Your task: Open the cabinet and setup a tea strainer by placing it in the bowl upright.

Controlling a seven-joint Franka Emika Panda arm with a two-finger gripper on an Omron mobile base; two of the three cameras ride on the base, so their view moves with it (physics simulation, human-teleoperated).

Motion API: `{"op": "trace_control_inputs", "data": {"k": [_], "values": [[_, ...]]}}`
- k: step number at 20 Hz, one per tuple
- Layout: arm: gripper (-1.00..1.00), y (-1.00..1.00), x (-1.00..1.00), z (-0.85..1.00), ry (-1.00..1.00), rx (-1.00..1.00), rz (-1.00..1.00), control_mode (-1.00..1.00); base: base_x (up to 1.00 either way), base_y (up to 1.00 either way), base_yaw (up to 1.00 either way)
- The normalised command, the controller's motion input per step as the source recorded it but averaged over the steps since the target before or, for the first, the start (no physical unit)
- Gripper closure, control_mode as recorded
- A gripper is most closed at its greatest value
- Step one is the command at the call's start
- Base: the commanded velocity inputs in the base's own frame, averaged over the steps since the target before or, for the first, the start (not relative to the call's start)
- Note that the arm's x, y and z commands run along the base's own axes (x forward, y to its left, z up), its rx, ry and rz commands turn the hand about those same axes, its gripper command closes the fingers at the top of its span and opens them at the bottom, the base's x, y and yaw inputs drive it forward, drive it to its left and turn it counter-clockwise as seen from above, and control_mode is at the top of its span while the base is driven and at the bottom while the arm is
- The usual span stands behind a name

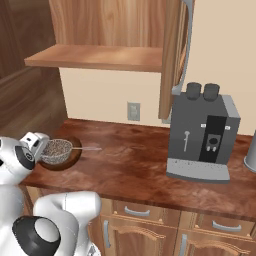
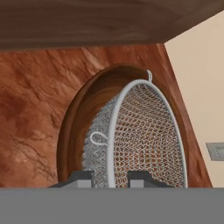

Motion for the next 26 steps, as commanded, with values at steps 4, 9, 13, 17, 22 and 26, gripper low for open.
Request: {"op": "trace_control_inputs", "data": {"k": [4,9,13,17,22,26], "values": [[1.0,0.0,0.27,-0.03,0.0,0.0,0.0,-1.0,0.0,0.0,0.0],[1.0,0.0,0.25,-0.11,-0.01,0.0,0.0,-1.0,0.0,0.0,0.0],[1.0,0.0,0.13,-0.17,-0.03,0.0,0.0,-1.0,0.0,0.0,0.0],[1.0,0.0,0.01,-0.07,-0.01,0.0,0.0,-1.0,0.0,0.0,0.0],[-1.0,0.0,0.0,0.0,0.0,0.0,0.0,-1.0,0.0,0.0,0.0],[-1.0,0.0,0.0,0.0,0.0,0.0,0.0,-1.0,0.0,0.0,0.0]]}}
